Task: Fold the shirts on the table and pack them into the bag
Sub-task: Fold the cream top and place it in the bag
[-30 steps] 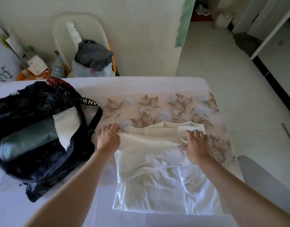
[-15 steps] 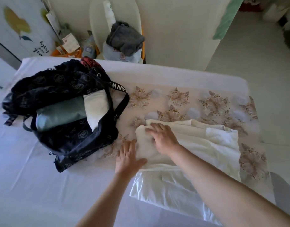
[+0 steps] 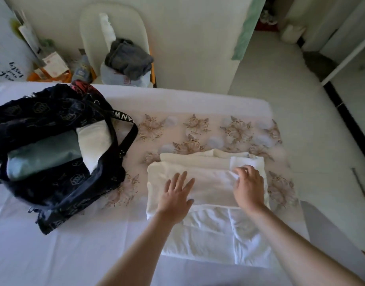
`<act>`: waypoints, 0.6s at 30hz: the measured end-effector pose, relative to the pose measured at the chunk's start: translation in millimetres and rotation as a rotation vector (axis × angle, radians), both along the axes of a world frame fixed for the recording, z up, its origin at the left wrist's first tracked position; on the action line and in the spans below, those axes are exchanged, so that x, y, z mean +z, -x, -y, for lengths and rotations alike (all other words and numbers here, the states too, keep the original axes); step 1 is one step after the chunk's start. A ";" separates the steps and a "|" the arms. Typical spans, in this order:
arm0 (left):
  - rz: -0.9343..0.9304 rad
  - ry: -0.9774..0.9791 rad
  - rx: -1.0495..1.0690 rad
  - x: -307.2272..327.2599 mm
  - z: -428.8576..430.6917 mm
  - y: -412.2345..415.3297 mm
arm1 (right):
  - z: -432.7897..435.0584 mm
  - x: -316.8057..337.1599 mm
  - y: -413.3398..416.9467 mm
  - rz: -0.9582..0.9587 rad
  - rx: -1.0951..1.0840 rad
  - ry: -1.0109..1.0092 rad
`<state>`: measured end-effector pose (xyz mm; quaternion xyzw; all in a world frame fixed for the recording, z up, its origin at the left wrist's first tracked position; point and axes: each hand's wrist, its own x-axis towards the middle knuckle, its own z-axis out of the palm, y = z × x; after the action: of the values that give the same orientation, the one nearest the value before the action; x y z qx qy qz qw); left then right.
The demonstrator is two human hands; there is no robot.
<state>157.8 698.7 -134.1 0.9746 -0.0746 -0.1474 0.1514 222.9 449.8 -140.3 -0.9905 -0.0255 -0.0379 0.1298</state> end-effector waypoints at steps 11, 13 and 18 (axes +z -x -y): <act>0.173 0.159 -0.178 -22.2 25.4 6.3 | 66.6 35.3 -11.5 -0.141 -0.381 -0.395; 0.153 0.157 -0.257 -17.3 39.3 6.9 | 74.7 38.6 -13.9 -0.125 -0.527 -0.476; -0.037 0.130 -0.256 -18.4 72.1 3.5 | 102.1 27.1 -5.4 -0.293 -0.729 -0.594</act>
<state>154.3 626.6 -152.4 0.9423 -0.2051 -0.1786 0.1954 228.3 347.8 -113.2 -0.8501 0.3532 0.0533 0.3869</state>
